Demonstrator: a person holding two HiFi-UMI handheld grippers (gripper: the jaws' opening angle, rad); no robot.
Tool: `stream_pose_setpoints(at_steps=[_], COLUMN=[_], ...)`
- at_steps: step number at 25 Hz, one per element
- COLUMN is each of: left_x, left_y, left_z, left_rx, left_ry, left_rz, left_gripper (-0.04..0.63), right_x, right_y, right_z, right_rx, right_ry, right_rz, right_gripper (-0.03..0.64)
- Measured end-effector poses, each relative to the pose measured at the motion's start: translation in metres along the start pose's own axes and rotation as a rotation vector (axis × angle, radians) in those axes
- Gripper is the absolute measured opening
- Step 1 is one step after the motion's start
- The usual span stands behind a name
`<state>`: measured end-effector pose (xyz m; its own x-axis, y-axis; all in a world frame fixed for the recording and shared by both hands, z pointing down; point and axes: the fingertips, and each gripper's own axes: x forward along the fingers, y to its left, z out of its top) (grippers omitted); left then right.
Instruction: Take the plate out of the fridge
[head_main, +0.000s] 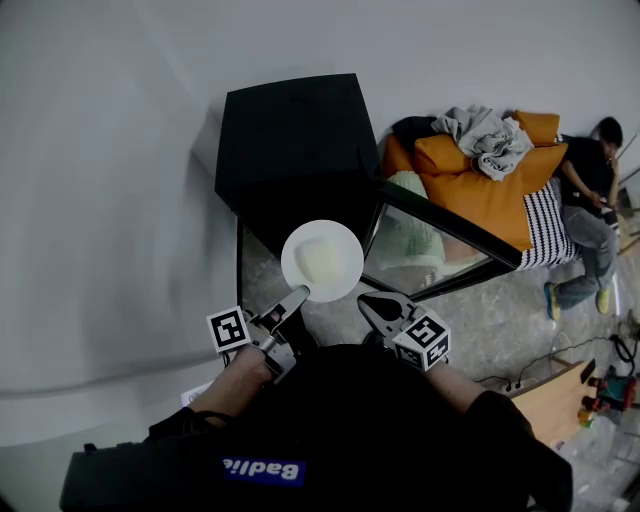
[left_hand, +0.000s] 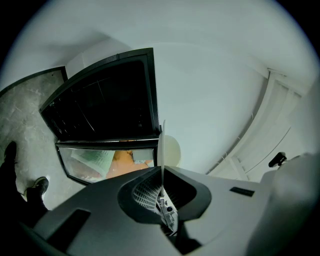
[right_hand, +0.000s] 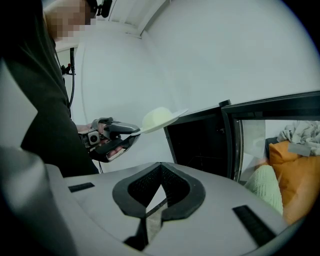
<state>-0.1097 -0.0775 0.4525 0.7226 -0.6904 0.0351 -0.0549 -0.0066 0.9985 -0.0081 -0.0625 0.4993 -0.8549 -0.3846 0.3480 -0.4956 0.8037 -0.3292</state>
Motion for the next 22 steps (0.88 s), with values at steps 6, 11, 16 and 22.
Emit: stream_pose_setpoints(at_steps=[6, 11, 16, 22], left_x=[0.0008, 0.0010, 0.0003, 0.0003], left_y=[0.0002, -0.0007, 0.0011, 0.0005], left_z=[-0.0026, -0.0025, -0.0029, -0.0018], left_rx=[0.002, 0.002, -0.006, -0.009], left_ry=[0.013, 0.012, 0.012, 0.004], left_rz=[0.004, 0.007, 0.009, 0.009], left_gripper=[0.017, 0.017, 0.017, 0.017], right_x=[0.0029, 0.0025, 0.0030, 0.0031], right_y=[0.0011, 0.0005, 0.0027, 0.0023], right_z=[-0.0004, 0.0019, 0.0027, 0.0027], right_rx=[-0.012, -0.019, -0.012, -0.016], right_ry=[0.004, 0.005, 0.008, 0.010], right_rz=[0.011, 0.011, 0.013, 0.015], right_gripper=[-0.003, -0.003, -0.003, -0.003])
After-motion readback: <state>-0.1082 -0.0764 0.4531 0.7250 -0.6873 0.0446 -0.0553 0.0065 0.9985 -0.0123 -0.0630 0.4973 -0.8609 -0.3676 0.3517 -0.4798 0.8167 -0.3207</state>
